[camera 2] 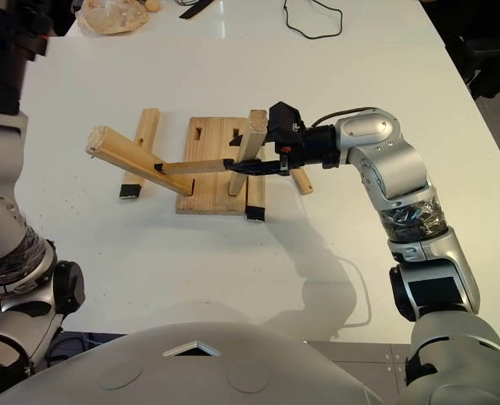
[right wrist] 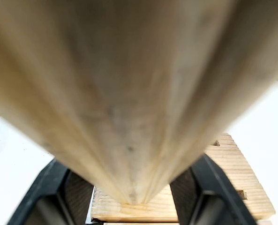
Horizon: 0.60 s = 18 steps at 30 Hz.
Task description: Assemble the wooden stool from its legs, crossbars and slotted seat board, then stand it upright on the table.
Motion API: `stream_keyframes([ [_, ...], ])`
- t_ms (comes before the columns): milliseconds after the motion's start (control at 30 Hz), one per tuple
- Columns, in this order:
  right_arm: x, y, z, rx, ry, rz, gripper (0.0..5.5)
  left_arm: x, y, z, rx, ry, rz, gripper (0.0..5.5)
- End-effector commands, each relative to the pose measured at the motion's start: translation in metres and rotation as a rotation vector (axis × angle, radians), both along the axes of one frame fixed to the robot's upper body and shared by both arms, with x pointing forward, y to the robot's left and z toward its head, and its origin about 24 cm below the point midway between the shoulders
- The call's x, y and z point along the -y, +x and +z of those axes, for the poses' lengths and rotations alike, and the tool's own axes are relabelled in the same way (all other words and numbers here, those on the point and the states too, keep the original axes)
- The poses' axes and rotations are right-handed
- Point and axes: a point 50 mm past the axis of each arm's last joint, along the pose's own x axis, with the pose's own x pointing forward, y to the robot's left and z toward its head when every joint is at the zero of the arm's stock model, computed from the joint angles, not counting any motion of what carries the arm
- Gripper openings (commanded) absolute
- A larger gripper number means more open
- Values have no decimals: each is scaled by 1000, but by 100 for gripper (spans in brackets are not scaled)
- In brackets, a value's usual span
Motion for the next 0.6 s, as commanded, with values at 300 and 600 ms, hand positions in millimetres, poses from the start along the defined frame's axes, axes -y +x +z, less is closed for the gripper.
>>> stream_keyframes([
  [300,8,-4,-20,-52,-64,-96,202,34,-32,-55,-175,552,-377,354],
  [600,-2,4,-24,-49,-82,-6,202,21,-5,-76,-279,796,-413,354],
])
